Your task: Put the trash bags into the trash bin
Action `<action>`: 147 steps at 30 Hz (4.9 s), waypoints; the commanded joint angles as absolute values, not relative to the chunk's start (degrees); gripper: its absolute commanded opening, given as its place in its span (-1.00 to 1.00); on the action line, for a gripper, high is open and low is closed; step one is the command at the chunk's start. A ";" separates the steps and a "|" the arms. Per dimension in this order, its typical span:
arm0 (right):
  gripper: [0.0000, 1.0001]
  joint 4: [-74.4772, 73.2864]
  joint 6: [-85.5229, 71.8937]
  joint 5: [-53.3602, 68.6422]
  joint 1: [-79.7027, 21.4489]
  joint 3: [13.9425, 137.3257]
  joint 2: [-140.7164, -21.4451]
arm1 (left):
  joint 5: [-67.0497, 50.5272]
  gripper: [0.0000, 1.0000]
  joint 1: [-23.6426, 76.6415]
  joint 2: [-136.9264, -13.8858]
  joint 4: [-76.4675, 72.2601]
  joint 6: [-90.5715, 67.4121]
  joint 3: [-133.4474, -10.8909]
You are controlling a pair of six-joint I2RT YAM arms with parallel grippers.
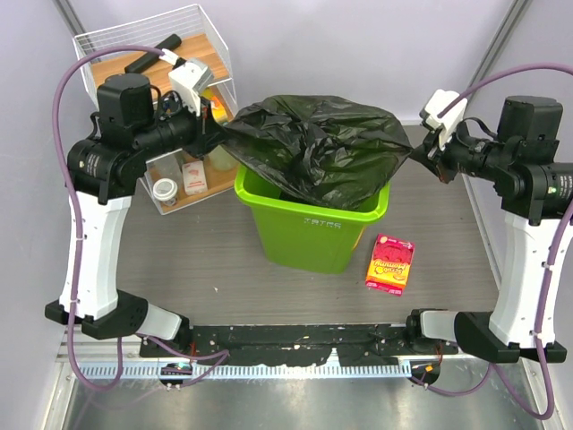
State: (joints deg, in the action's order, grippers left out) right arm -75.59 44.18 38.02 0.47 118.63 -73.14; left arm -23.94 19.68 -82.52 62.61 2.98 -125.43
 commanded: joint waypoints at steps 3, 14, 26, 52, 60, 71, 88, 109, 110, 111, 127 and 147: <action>-0.98 -75.23 39.29 36.48 0.26 121.81 -74.44 | -18.90 -1.00 19.42 -80.68 62.93 0.35 -127.00; -0.98 -74.97 38.58 33.93 0.26 121.46 -75.50 | -18.01 -1.00 19.51 -76.64 62.14 1.84 -120.24; -0.98 -79.54 42.18 33.75 0.35 119.10 -74.63 | -23.47 -0.96 19.51 -70.15 64.51 10.98 -109.44; 0.35 -86.13 36.92 43.94 -7.99 123.67 -72.95 | -24.97 -1.00 19.51 -67.15 58.28 8.18 -100.73; 0.44 -79.55 31.03 46.23 -16.60 116.02 -70.93 | -25.14 -1.00 19.51 -65.66 57.22 6.94 -97.74; 0.45 -72.34 27.34 40.35 -27.94 112.41 -73.91 | -24.00 -1.00 19.60 -65.92 57.39 6.68 -97.12; -0.21 -72.60 28.21 37.00 -33.49 115.31 -77.69 | -23.91 -1.00 19.51 -65.83 57.92 6.94 -97.30; -0.98 -72.33 28.04 36.39 -33.49 118.74 -74.71 | -24.96 -1.00 19.51 -64.77 57.39 7.56 -95.19; -0.98 -72.42 27.95 36.30 -33.40 118.74 -74.10 | -25.13 -1.00 19.51 -64.78 57.65 7.73 -95.19; -0.97 -72.51 27.95 36.12 -33.49 118.65 -73.48 | -25.31 -1.00 19.51 -64.86 57.83 8.00 -95.19; -0.97 -72.43 25.76 37.26 -33.31 108.56 -64.96 | -28.83 -1.00 19.51 -62.84 58.98 12.39 -92.20; -0.97 -71.98 26.72 29.19 -33.49 91.77 -54.41 | -31.99 -1.00 19.69 -63.02 55.37 12.48 -87.28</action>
State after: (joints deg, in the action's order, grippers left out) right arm -70.24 25.93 33.82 -33.54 94.06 -56.95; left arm -34.57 20.21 -63.35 57.12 10.90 -88.18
